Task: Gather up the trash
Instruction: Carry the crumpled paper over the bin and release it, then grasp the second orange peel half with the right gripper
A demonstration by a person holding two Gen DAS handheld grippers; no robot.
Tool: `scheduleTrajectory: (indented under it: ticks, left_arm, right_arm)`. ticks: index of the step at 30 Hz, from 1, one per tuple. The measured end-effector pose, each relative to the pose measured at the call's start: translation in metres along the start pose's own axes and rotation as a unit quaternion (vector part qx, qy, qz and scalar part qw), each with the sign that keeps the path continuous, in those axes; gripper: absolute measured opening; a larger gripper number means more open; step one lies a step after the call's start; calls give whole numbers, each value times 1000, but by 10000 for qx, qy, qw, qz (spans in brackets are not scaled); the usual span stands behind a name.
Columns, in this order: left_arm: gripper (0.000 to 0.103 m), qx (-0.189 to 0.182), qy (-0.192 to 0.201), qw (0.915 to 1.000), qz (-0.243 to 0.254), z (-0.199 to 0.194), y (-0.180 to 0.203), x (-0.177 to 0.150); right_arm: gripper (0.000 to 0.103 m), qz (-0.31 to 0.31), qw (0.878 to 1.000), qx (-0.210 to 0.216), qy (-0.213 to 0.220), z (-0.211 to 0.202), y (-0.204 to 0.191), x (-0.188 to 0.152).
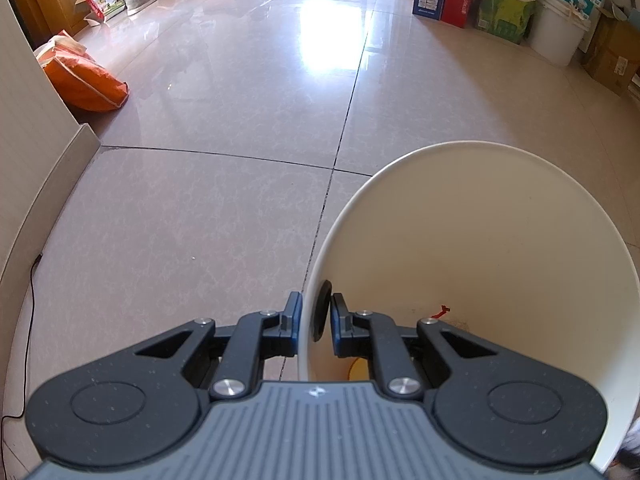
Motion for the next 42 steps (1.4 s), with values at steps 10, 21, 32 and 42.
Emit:
scheduleTrajectory:
  ticks: [10, 21, 32, 42]
  left_arm:
    - [13, -20, -22, 10000, -41, 0, -1, 1]
    - [13, -49, -30, 10000, -31, 1, -3, 1]
    - [13, -68, -54, 9999, -66, 2, -3, 1]
    - [13, -65, -58, 9999, -70, 2, -3, 1]
  right_arm:
    - [58, -1702, 9819, 639, 533, -56, -121, 103]
    - [71, -2172, 9694, 1029, 496, -24, -184, 136]
    - [91, -1886, 9758, 961, 547, -24, -177, 134]
    - [96, -1642, 9790, 774, 925, -38, -146, 120]
Point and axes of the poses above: each gripper's, at about its wrist camera, not at the fingertips, and z roughly the way its jaws point, y to its right, x to its top, the point moved 8 cm from there along z, roughly the way its jaws point, and after that the axes turned 13 degrees about x, right-handed, at the moved point
